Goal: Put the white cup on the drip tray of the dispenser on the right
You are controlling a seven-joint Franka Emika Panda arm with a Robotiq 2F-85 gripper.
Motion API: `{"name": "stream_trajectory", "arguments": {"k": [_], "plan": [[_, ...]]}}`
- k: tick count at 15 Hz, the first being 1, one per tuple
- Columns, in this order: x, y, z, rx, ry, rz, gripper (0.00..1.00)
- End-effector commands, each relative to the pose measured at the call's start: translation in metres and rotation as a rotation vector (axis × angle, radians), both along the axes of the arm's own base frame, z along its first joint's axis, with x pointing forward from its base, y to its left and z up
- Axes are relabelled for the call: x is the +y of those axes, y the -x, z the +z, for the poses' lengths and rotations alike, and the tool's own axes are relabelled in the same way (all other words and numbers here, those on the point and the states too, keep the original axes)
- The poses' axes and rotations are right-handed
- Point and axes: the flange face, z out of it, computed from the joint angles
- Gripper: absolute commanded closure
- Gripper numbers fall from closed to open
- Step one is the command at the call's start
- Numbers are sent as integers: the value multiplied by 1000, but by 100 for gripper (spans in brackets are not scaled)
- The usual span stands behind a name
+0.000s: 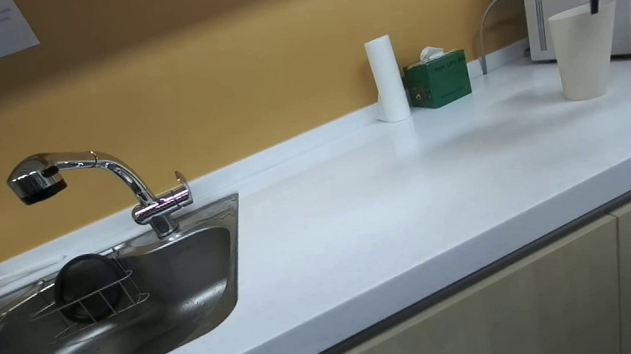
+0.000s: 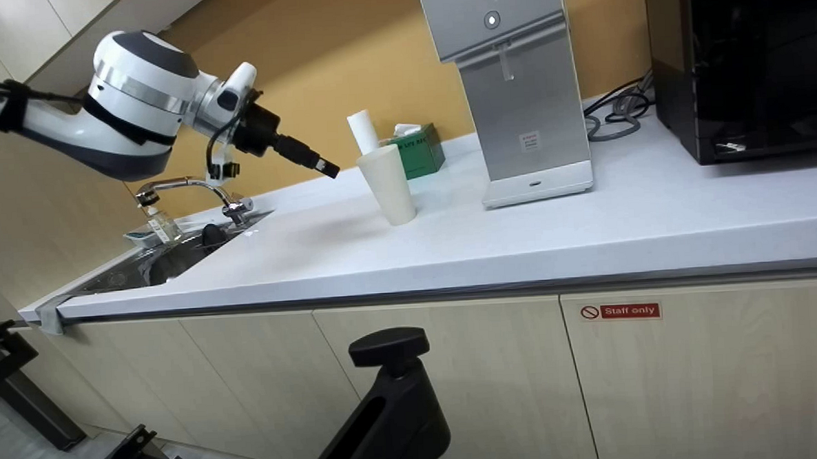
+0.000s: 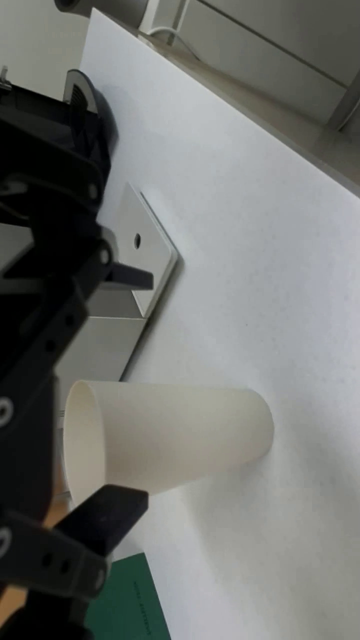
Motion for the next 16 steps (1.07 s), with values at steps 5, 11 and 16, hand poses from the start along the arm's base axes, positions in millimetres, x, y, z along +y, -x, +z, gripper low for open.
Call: {"name": "stream_trajectory", "arguments": {"k": [5,11,16], "plan": [[2,-8,-7,-9,-35,-15,0],[-1,-28,-20,44,46,186,0],[-1,-47,-27,26,86,315,0]]}}
